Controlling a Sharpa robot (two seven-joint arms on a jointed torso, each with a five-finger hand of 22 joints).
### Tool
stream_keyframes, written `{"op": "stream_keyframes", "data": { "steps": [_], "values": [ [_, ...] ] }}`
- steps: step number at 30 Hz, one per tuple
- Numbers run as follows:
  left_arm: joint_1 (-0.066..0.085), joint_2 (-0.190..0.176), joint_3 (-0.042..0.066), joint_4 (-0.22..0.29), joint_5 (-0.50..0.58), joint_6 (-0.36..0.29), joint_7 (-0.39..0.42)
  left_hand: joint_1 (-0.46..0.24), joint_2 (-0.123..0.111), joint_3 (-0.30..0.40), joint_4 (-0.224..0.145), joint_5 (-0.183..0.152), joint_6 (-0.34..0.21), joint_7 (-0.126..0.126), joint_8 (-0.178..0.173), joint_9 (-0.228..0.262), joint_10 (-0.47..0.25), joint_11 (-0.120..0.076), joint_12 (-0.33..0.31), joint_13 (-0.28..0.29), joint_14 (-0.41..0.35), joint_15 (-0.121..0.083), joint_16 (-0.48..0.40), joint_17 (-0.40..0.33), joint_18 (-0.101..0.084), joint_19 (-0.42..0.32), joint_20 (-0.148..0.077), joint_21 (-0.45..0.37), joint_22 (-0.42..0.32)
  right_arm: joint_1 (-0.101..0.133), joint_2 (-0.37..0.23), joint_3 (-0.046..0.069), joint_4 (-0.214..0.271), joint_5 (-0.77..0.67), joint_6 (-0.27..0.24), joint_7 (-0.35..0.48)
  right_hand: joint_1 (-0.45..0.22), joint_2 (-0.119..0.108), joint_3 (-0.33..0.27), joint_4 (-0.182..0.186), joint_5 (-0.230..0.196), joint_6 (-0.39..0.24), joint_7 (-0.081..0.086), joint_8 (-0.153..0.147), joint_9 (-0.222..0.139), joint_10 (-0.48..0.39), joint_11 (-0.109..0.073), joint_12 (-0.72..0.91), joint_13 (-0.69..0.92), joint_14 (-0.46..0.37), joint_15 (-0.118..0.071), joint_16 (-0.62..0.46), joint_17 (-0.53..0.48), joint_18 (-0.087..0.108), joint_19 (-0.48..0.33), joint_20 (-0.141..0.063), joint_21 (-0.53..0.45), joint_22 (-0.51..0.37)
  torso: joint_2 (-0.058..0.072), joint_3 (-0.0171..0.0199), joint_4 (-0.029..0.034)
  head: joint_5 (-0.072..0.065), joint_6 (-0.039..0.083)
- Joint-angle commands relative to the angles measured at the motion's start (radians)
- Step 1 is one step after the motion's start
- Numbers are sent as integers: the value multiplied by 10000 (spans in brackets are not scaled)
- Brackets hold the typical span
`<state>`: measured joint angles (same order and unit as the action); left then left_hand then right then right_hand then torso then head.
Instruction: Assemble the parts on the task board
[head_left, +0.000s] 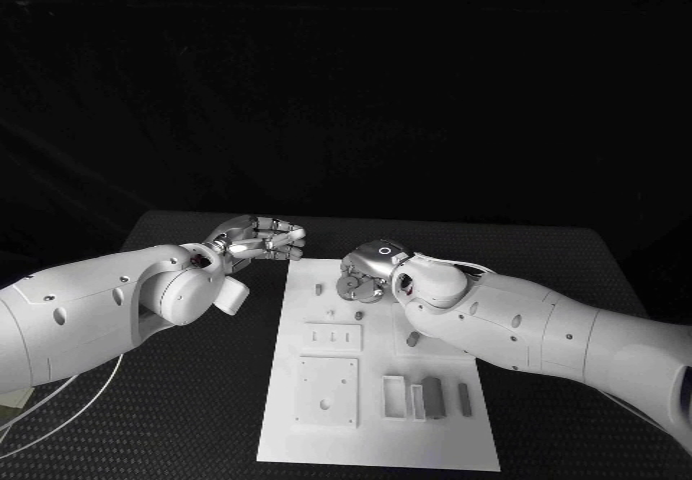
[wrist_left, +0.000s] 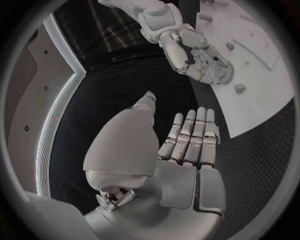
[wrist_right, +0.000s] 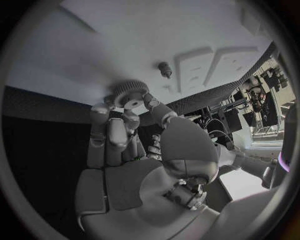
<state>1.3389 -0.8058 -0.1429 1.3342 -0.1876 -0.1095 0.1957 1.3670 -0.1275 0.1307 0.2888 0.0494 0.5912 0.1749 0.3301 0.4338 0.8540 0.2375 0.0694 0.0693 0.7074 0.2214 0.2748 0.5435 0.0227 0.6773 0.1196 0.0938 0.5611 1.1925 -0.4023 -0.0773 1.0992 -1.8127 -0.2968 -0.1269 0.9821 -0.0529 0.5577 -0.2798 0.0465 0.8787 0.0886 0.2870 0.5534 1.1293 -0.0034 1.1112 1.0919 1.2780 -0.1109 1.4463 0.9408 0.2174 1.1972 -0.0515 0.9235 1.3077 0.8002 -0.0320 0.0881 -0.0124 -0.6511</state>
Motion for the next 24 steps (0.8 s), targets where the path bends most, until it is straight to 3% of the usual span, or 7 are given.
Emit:
{"op": "stream_keyframes", "data": {
  "steps": [1,11,15,24],
  "values": [
    [15,8,9,19,-29,151,88,91,11,-51,2,1,43,514,63,10,-44,2,55,16,7,-17,-41,17,53,13,-10,30,15,-82,-52,-56,-34,238,270,33,-14,-166,15,98,40,282,332,-117,-56,-2,114,-54,-3,-35,102,-71,-27,444,-14,-43,-73,121,1,-1,-4,1,2],
    [15,1,9,18,-29,145,78,90,18,-64,7,1,38,509,63,10,-44,2,55,15,8,-16,-42,19,52,12,-9,31,19,-83,-106,-56,-96,509,431,-66,-169,-716,123,522,42,-895,752,-836,-394,-184,518,-97,7,-188,491,-80,-119,444,-8,-12,-156,115,-1,-7,3,-25,4],
    [15,-14,9,22,-29,140,79,88,20,-69,8,1,37,509,64,10,-45,2,55,15,8,-16,-42,20,52,12,-8,31,21,-86,-165,-56,-131,511,552,-116,-162,-771,166,640,41,-1053,823,-925,-446,-269,588,-93,17,-268,560,-88,-149,444,-45,9,-181,126,2,-5,-1,-31,16],
    [15,-40,9,43,-29,141,73,90,24,-78,8,1,35,506,65,11,-48,3,53,15,10,-16,-42,21,53,11,-9,31,24,-118,-391,-56,-85,608,296,-79,-141,-819,194,756,40,-981,830,-880,-442,-297,599,-45,37,-276,574,-49,-104,444,-46,19,-175,149,0,-1,-13,-31,14]
  ]
}}
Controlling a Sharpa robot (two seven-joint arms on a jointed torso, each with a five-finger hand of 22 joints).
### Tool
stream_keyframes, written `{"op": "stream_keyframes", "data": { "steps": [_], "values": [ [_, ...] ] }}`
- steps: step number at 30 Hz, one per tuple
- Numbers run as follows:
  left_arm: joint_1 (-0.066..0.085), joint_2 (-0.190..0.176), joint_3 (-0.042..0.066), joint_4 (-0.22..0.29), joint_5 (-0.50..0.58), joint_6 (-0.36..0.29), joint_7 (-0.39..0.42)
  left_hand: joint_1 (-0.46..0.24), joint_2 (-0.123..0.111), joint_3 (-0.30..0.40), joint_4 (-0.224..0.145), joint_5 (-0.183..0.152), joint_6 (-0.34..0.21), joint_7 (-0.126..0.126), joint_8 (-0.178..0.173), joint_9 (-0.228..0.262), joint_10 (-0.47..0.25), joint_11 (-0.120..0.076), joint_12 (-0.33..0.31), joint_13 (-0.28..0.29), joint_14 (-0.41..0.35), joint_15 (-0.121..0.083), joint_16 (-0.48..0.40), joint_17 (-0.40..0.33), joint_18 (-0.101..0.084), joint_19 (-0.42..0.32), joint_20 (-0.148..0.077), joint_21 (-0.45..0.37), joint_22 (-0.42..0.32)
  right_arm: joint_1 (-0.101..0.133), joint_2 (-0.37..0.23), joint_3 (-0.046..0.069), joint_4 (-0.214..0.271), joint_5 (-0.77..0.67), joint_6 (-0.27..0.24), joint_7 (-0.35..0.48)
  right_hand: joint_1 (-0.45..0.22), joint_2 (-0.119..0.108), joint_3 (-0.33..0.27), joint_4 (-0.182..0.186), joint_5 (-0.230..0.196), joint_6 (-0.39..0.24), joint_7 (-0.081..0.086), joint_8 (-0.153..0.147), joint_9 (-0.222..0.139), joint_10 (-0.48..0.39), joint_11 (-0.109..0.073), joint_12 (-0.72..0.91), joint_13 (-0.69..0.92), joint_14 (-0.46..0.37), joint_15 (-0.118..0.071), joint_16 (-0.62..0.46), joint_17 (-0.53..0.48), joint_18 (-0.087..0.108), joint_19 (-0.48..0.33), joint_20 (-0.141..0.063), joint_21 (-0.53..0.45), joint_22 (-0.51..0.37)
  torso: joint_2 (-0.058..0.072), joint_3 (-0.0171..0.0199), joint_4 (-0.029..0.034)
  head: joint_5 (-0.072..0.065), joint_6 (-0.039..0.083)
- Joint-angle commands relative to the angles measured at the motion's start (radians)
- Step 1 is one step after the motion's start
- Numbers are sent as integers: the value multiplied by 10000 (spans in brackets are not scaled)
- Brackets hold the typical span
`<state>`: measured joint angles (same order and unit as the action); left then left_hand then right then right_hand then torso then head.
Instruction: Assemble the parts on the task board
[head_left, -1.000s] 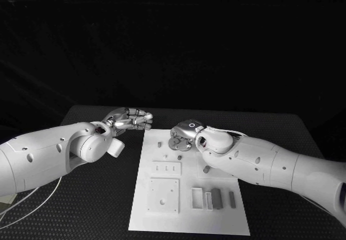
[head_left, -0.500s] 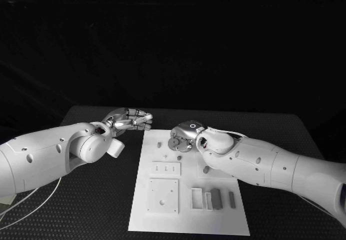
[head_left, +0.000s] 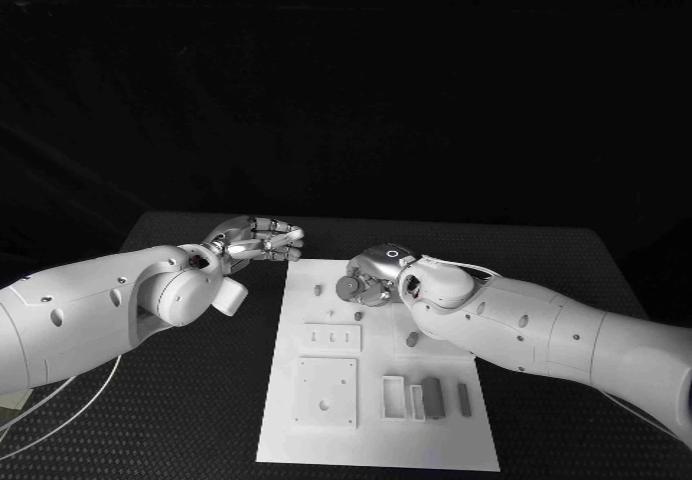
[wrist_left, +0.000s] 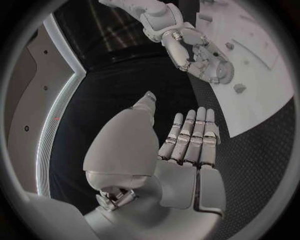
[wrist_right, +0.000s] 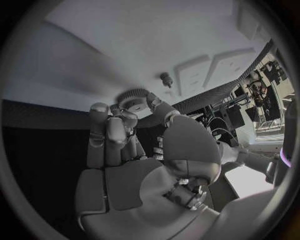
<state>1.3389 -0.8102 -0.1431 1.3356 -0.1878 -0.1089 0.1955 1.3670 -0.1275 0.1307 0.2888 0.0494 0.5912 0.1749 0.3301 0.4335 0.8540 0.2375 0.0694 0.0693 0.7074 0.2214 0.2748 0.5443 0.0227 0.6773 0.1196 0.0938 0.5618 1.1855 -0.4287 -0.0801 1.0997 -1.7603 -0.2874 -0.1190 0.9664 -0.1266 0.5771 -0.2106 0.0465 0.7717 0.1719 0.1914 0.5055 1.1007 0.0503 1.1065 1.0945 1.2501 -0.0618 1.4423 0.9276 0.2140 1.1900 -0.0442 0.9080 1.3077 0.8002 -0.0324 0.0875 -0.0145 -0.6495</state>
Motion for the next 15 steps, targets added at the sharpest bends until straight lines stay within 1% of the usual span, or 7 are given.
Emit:
{"op": "stream_keyframes", "data": {
  "steps": [1,6,8,11,12,13,15],
  "values": [
    [15,1,11,30,-27,136,74,90,24,-80,9,1,35,506,66,14,-49,3,53,14,10,-16,-43,14,53,11,-8,31,18,-49,-150,-27,-83,99,155,-152,22,-82,3,72,40,104,-6,84,40,-9,60,9,13,13,81,-1,46,478,29,-54,-17,152,0,1,1,-14,-3],
    [14,-4,11,9,-27,136,79,91,25,-87,9,1,34,504,67,14,-51,4,52,14,11,-16,-43,15,53,10,-8,32,20,-59,-456,-16,251,271,-543,-27,44,-71,8,126,41,202,-32,142,53,16,35,49,19,66,58,38,121,478,58,-64,4,165,-1,6,14,-28,18],
    [14,-16,11,6,-27,134,85,91,27,-88,9,1,34,503,67,14,-52,5,51,14,11,-16,-43,15,53,10,-9,32,21,-58,-634,54,476,437,-756,35,61,-81,7,139,41,249,-48,169,59,30,19,64,18,91,44,53,149,478,71,-71,11,168,-2,9,11,-32,37],
    [14,-50,11,5,-28,97,131,95,30,-91,8,2,35,504,69,15,-52,4,52,14,12,-17,-43,16,54,10,-9,32,23,-54,-987,344,1011,833,-910,170,134,-150,11,99,41,276,-64,186,60,32,4,68,11,40,29,28,39,478,65,-83,10,172,-1,5,-3,-40,65],
    [14,-61,11,-1,-28,76,147,100,33,-94,6,2,37,505,71,16,-48,3,54,15,13,-18,-43,17,54,10,-10,32,24,-52,-1118,467,1203,837,-921,174,173,-161,15,74,44,299,-71,201,63,29,-4,67,6,21,23,13,3,478,51,-83,4,173,1,6,-8,-37,85],
    [14,-74,11,-7,-28,62,157,109,36,-98,3,2,41,506,74,17,-41,1,58,16,16,-19,-42,19,55,10,-11,33,27,-46,-1228,550,1356,902,-935,190,193,-175,13,56,41,315,-78,211,66,27,-9,66,4,20,19,9,0,478,44,-83,3,174,2,13,-15,-24,91],
    [14,-98,10,-20,-29,30,180,129,43,-109,0,1,50,509,83,21,-24,-6,68,21,25,-22,-39,23,57,10,-13,34,33,5,-1524,779,1637,1058,-1056,238,221,-237,-1,27,39,333,-91,223,68,22,-21,63,-2,14,7,-4,-9,478,26,-78,-3,176,0,25,-32,5,114]
  ]
}}
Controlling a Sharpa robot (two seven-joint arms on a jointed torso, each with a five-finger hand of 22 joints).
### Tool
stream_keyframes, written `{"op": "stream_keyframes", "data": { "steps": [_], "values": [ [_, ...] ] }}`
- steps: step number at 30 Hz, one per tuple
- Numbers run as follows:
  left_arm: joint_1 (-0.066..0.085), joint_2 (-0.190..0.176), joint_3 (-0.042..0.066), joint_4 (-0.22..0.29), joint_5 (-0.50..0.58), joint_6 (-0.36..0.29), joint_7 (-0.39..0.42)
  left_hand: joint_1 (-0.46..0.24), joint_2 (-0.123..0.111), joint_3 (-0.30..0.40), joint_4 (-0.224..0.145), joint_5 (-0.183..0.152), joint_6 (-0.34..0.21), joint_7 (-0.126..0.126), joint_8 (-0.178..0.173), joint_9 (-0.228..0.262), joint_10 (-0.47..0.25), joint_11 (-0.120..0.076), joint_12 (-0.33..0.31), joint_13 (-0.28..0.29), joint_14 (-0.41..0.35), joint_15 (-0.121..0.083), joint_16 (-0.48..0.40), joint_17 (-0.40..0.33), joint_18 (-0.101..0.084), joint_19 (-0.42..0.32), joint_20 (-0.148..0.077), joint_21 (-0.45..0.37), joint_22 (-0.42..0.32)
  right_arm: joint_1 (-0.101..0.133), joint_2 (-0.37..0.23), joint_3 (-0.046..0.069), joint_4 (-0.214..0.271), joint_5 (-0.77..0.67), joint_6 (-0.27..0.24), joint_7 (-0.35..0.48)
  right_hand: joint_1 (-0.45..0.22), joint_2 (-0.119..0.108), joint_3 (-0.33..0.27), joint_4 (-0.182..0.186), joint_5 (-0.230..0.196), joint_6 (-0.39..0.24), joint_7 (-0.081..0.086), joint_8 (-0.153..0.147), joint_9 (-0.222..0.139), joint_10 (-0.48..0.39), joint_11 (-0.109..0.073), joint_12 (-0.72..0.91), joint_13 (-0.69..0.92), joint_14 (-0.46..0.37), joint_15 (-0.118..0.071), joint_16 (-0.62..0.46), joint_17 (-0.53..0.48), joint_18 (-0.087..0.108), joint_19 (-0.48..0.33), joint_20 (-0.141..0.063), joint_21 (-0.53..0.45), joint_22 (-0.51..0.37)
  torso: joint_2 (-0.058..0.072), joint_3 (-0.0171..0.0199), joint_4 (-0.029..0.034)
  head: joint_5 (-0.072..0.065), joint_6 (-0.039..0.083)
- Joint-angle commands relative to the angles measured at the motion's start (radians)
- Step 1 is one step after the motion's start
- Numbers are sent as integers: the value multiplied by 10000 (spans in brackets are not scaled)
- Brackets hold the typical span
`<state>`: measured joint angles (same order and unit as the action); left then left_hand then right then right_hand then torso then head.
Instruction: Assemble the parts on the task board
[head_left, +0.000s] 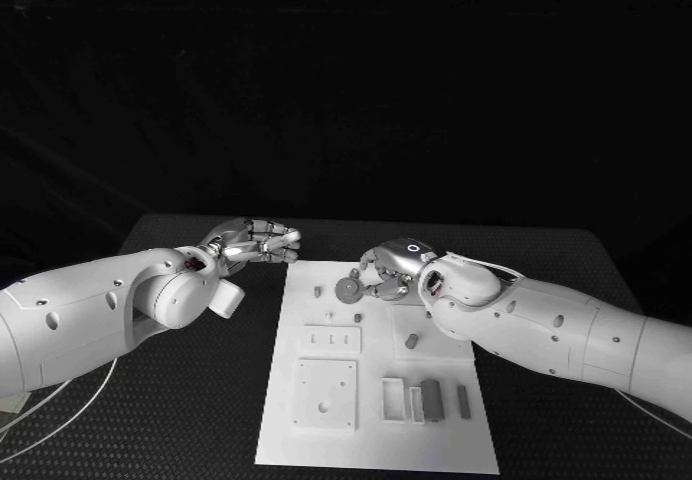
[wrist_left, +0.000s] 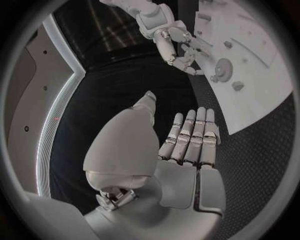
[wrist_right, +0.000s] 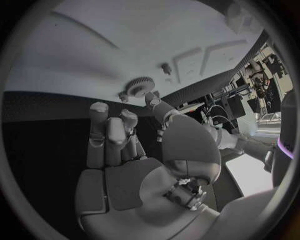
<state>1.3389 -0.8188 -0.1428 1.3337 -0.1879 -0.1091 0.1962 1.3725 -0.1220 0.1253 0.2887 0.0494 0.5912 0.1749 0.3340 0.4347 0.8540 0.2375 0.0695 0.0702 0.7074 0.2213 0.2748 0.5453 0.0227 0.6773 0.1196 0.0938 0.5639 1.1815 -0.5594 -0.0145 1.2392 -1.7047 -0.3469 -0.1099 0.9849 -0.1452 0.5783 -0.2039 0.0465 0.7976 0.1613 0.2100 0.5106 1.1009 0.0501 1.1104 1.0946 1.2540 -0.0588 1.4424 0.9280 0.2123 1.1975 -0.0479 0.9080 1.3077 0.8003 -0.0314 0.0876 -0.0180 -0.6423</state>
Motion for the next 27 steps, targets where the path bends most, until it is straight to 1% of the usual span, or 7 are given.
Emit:
{"op": "stream_keyframes", "data": {
  "steps": [1,5,10,19,20,22,27],
  "values": [
    [14,-30,7,0,-28,28,176,87,-9,-61,0,2,55,511,49,11,-12,-11,74,15,32,-25,-36,16,58,9,-14,34,15,86,-360,224,322,571,-486,177,47,-76,-16,-51,39,75,11,38,16,18,-22,22,-6,-27,-26,-9,-16,495,-55,-40,-4,177,-6,16,-37,33,60],
    [15,-72,7,22,-28,-55,181,133,5,-95,1,2,67,517,63,16,46,-37,105,26,69,-36,-20,30,58,13,-19,39,31,357,-838,351,321,1201,-356,335,130,-170,-14,-110,40,88,-2,51,16,0,-35,14,-16,-41,-39,-31,-30,495,-82,-31,-16,177,-18,2,-56,-28,114],
    [15,-58,7,16,-27,-85,192,215,24,-142,-3,2,70,519,74,19,146,-72,154,42,133,-56,7,52,56,27,-32,49,54,541,-1470,359,158,1631,-142,1066,277,-172,7,-214,40,147,-4,90,28,-24,-37,8,-25,-62,-41,-51,-42,495,-117,-21,-31,178,-18,42,-136,-42,167],
    [12,-65,4,-13,-45,-14,191,494,99,-315,-6,2,350,499,234,68,530,-228,338,108,401,-159,126,139,41,153,-115,122,141,532,-2238,353,-222,2587,235,2205,490,-153,-74,-514,39,503,-114,310,142,56,-139,64,-29,-9,-133,-35,-54,495,-87,-15,2,186,8,187,-231,-146,224],
    [12,-64,4,-18,-53,15,198,519,108,-336,-6,2,382,482,248,70,543,-242,341,108,406,-161,125,142,35,156,-120,123,146,510,-2296,350,-286,2611,302,2229,492,-153,-81,-530,39,504,-125,312,144,56,-149,62,-31,-12,-141,-39,-56,495,-92,-11,0,186,7,170,-222,-178,214],
    [11,-64,3,-27,-73,55,212,557,135,-373,-2,2,447,428,278,75,572,-280,350,109,416,-165,122,147,26,164,-128,126,157,470,-2339,342,-409,2613,323,2190,492,-152,-96,-560,39,491,-148,307,145,52,-170,56,-35,-20,-159,-48,-61,495,-105,-4,-4,186,12,199,-234,-197,216],
    [11,-47,3,-54,-182,127,318,711,316,-512,-4,2,981,-39,510,134,741,-488,411,124,471,-186,119,170,-5,173,-154,123,186,188,-2411,249,-858,2613,386,2152,438,-118,-137,-586,39,428,-206,281,141,30,-226,29,-51,-50,-213,-74,-73,495,-142,24,-20,183,-3,172,-215,-306,241]
  ]
}}
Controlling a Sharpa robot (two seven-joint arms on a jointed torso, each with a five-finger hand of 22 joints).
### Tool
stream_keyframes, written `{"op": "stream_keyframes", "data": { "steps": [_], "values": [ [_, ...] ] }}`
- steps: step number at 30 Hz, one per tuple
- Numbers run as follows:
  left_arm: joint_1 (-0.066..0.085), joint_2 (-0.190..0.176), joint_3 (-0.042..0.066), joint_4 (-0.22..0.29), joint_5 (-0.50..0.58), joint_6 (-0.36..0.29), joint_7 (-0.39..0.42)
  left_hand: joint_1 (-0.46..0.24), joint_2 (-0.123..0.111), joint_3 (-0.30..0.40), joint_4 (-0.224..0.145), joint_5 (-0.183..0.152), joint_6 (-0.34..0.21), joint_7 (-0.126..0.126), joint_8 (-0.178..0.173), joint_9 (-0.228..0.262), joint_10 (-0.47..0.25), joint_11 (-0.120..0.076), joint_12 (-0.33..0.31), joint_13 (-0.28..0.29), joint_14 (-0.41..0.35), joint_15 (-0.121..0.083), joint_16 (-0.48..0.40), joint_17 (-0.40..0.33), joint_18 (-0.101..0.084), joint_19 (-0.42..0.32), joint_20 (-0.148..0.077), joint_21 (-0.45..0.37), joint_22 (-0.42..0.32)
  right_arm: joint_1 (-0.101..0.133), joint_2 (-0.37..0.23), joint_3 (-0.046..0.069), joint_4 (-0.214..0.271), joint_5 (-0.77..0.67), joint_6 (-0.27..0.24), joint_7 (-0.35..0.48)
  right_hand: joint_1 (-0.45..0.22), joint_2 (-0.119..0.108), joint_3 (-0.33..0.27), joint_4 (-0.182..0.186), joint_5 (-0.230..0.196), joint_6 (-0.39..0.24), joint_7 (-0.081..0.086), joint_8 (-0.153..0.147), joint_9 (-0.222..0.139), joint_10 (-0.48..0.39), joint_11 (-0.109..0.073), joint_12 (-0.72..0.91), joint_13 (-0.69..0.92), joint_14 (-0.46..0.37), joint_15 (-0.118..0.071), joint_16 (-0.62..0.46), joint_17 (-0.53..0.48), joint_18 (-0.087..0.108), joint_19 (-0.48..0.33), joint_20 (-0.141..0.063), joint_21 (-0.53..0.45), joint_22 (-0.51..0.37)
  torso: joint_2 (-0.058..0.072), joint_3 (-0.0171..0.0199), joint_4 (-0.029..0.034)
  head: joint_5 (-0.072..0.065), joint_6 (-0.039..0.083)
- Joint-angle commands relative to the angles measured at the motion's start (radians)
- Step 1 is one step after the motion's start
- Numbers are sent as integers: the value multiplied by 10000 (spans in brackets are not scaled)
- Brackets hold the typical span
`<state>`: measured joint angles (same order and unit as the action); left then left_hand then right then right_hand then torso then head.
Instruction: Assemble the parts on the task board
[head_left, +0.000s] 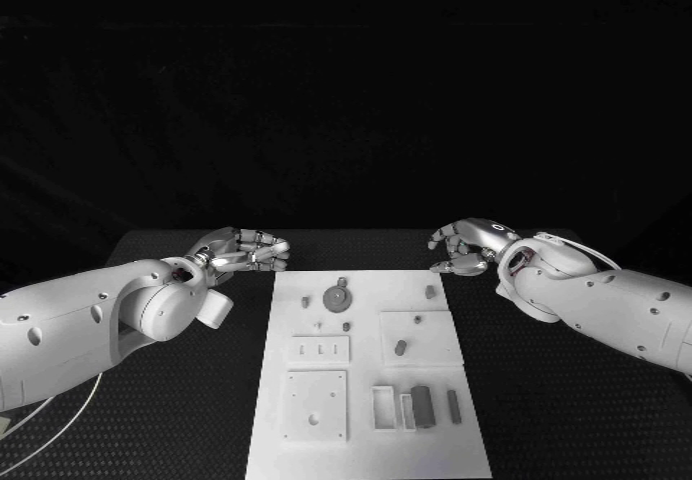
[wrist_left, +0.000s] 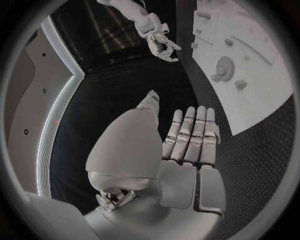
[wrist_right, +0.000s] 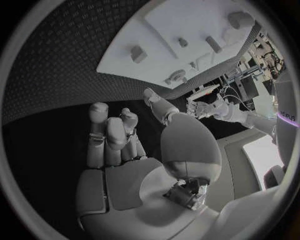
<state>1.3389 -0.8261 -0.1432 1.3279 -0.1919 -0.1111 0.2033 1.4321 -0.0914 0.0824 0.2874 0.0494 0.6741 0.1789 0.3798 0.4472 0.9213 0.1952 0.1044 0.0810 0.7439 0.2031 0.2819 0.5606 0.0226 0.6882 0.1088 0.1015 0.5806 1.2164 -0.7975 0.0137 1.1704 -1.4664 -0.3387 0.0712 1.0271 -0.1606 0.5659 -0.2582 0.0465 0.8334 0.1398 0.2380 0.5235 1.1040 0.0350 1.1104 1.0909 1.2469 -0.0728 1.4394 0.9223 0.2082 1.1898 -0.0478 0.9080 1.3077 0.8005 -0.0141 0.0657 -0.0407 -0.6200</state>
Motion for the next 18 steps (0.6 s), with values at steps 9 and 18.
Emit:
{"op": "stream_keyframes", "data": {
  "steps": [9,18],
  "values": [
    [4,65,3,-89,-150,138,214,225,70,-342,25,2,295,10,-40,-94,187,-143,71,4,199,-41,49,46,-25,130,-89,61,59,-630,278,-94,-898,221,455,496,17,45,-25,-91,39,56,-26,4,19,-37,-110,-2,-25,-17,-110,-69,-25,536,-108,42,-39,182,2,19,18,-90,-20],
    [-2,44,0,-129,-150,164,199,245,90,-374,25,2,307,28,-68,-119,175,-109,50,-8,204,-43,38,48,-29,144,-95,62,66,-864,279,-99,-965,220,570,584,23,43,-32,-125,40,20,-28,-12,15,-53,-113,-14,-29,-37,-116,-80,-27,536,-126,50,-47,181,7,12,43,-109,-105]
  ]
}}
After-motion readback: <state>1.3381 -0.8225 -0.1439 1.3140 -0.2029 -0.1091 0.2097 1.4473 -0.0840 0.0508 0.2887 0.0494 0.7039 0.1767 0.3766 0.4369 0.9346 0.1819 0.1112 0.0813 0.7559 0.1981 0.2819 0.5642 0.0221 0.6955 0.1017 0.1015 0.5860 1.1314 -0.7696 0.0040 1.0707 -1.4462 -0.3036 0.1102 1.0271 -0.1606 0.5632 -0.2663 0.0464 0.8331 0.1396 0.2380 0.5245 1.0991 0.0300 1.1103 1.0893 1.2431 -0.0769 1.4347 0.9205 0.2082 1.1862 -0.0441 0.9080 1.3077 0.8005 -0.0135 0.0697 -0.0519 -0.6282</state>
